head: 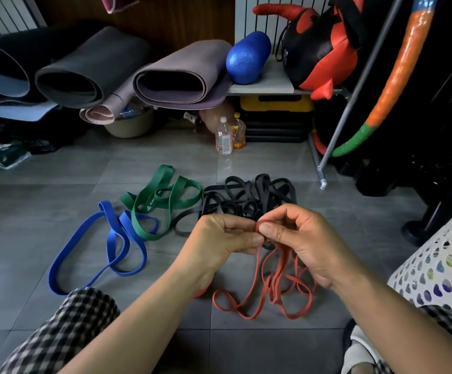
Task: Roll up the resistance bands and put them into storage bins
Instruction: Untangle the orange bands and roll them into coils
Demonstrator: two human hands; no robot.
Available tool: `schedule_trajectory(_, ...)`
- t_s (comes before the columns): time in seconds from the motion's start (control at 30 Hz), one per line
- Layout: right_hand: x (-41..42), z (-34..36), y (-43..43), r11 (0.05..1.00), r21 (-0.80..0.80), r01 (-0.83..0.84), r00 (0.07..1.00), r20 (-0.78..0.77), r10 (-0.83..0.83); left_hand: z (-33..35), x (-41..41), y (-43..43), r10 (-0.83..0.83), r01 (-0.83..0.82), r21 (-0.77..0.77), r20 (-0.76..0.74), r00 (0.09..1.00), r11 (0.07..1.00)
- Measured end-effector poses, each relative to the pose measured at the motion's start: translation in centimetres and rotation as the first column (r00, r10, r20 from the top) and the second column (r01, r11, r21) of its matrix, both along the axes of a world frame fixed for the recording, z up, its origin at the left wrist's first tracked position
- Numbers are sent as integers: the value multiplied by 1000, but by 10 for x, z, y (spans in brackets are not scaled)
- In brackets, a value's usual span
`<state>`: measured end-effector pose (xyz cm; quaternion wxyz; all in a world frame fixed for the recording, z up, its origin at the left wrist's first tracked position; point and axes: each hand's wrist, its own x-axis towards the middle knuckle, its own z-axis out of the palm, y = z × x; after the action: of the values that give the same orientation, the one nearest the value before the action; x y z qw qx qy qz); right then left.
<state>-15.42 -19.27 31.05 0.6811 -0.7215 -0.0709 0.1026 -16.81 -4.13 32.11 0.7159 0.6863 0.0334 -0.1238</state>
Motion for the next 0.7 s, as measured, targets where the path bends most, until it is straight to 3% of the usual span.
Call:
schedule_trajectory(0.2, -2, -1, 1, 993, 115, 24, 996, -91, -14, -7, -4, -7, 82, -81, -94, 13, 997, 992)
schedule_trajectory(0.43, -3, 4, 2, 989, 134, 64, 996, -68, -56, -10, -2, -9, 170, -177, -405, -52, 984, 897)
schedule_trajectory(0.6, -8, 0, 7, 979, -165, 122, 973, 217, -85, -14, -3, -9, 129, -173, -524, -120, 984, 834)
schedule_trajectory(0.7, -2, -7, 3, 863, -449, 230, 866, 500, 30, -14, -2, -6, 98, -158, -506, -143, 985, 848)
